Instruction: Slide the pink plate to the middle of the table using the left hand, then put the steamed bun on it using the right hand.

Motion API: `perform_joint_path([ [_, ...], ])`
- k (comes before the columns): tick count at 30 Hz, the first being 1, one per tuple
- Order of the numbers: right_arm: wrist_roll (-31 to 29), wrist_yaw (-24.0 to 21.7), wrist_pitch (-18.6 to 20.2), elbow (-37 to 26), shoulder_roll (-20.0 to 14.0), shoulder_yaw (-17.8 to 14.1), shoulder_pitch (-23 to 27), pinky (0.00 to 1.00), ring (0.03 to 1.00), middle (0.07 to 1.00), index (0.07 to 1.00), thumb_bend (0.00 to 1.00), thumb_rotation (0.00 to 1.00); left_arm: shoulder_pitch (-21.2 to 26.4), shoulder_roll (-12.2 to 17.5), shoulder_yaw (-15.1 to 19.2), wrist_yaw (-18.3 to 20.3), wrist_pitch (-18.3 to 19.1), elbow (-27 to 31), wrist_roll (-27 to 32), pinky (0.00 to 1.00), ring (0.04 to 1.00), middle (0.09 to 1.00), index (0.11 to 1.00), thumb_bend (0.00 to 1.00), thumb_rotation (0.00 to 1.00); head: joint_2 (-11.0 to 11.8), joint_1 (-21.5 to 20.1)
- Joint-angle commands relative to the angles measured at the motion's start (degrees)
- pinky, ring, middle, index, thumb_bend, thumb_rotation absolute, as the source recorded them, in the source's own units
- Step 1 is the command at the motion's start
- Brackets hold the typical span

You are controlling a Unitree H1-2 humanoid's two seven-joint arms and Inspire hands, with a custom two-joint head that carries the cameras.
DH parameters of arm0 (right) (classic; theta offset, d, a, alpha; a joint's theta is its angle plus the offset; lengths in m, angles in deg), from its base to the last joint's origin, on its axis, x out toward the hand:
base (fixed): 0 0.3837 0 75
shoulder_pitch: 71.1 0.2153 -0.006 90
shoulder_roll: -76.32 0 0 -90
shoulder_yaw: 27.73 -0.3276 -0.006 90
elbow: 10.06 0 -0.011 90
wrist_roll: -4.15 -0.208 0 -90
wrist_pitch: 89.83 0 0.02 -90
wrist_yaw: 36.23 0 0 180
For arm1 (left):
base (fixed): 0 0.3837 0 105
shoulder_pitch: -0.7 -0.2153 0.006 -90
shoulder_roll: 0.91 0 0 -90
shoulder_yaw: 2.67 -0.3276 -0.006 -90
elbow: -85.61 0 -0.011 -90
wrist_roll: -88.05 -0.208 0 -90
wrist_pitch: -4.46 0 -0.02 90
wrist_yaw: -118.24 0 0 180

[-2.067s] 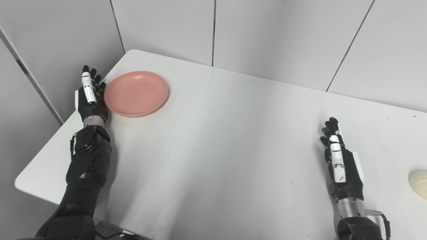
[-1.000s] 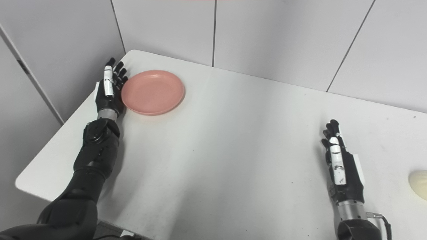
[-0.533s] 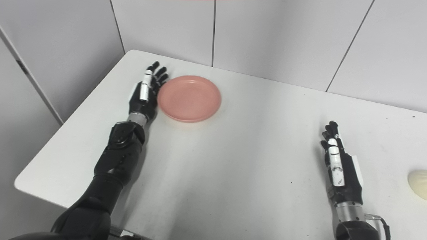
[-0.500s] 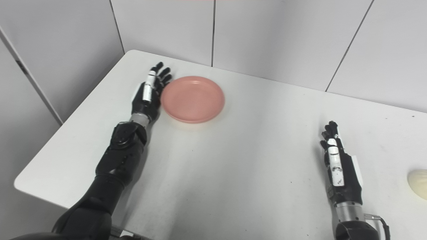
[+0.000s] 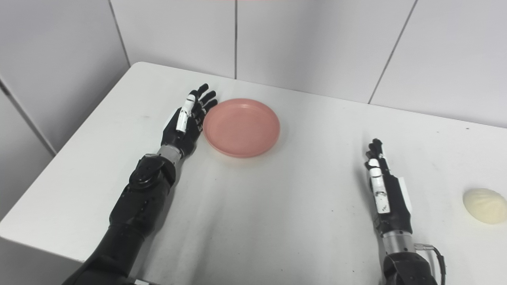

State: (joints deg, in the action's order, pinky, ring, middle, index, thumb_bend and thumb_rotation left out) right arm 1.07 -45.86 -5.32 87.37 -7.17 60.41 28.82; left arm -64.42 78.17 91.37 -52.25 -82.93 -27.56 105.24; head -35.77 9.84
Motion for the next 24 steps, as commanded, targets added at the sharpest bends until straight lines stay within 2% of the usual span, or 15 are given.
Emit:
perform_joint_path([
  [1, 0.4, 1.0, -0.3, 2.4, 2.3, 1.3, -3.3, 1.0, 1.0, 1.0, 1.0, 0.2, 1.0, -2.1, -1.1, -1.5, 0.9, 4.8, 1.1, -0.2, 0.98, 0.954, 0.947, 0.949, 0.41, 1.0, 0.0, -1.2],
  [5, 1.3, 1.6, -0.4, 2.8, 2.8, 1.7, -3.2, 1.0, 1.0, 1.0, 1.0, 0.22, 1.0, -3.3, -1.5, -3.4, 1.6, 7.2, 5.1, -1.0, 0.98, 0.963, 0.956, 0.958, 0.38, 1.0, -0.3, -3.6],
  [8, 1.4, 1.8, 0.9, 1.7, 3.5, 1.8, -3.4, 1.0, 1.0, 1.0, 1.0, 0.22, 1.0, -4.3, -2.1, -4.9, 2.1, 9.3, 8.1, -0.8, 0.99, 0.976, 0.967, 0.967, 0.37, 1.0, -0.5, -4.7],
  [12, 2.0, 2.3, 1.7, 1.1, 3.9, 2.3, -3.5, 1.0, 1.0, 1.0, 1.0, 0.23, 1.0, -5.2, -2.7, -6.8, 3.0, 11.0, 10.0, -1.4, 0.99, 0.971, 0.965, 0.968, 0.36, 1.0, -0.6, -6.1],
  [24, 3.2, 3.4, 2.4, 1.2, 5.1, 3.0, -3.4, 1.0, 1.0, 1.0, 1.0, 0.18, 1.0, -7.6, -3.4, -11.9, 7.4, 8.9, 9.0, -3.0, 1.0, 0.961, 0.957, 0.955, 0.37, 1.0, -1.1, -9.5],
])
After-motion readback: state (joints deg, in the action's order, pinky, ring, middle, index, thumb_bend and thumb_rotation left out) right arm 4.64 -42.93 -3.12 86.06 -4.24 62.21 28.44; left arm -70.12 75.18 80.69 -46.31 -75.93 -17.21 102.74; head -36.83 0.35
